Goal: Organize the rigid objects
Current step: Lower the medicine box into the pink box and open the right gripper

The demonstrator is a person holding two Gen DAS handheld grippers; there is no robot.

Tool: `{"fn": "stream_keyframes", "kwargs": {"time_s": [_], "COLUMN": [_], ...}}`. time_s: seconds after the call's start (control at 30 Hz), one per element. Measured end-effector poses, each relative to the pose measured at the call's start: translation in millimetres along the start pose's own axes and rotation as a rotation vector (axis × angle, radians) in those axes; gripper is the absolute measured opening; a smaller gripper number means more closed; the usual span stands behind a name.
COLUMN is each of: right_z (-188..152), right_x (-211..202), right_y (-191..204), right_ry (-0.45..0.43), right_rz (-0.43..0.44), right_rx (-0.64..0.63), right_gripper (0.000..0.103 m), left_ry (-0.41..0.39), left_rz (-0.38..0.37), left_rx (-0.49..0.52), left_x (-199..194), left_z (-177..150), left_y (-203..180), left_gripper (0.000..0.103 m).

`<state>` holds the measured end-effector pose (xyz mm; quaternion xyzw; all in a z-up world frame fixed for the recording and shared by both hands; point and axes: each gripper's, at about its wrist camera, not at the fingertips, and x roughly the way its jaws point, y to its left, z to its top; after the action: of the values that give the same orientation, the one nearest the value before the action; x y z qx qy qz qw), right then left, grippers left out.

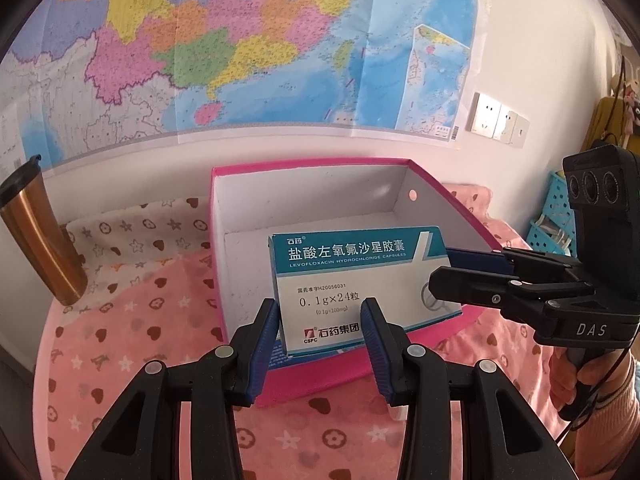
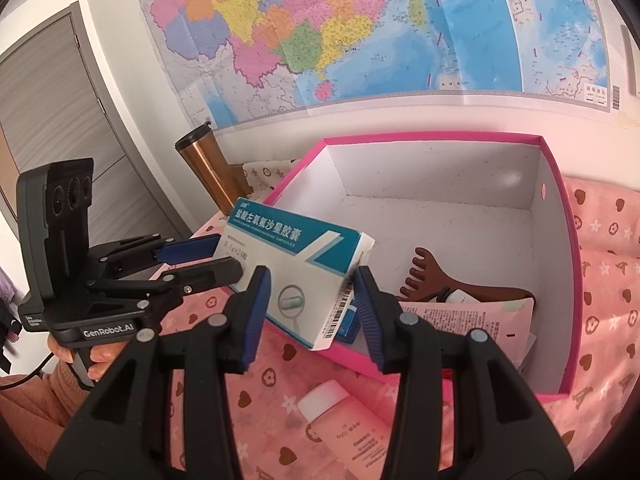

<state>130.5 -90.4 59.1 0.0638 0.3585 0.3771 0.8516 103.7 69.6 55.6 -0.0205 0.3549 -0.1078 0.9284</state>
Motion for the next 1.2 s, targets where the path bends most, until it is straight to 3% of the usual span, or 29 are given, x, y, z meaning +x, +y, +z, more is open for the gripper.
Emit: {"fn": "stream_keyframes", "kwargs": {"time_s": [1.2], "right_z": [2], "right_x": [31], "right_y": [-7], "right_ry": [0.065], "right_rz": [-0.017], "right_rx": [0.026], "right_gripper": [0.046], "left_ry": [0.062], "left_rz": [0.013], "left_rx": [-0.04], "left_x": [24], "left_z": [-2], "left_y": [12], "left_gripper": [0.042]}}
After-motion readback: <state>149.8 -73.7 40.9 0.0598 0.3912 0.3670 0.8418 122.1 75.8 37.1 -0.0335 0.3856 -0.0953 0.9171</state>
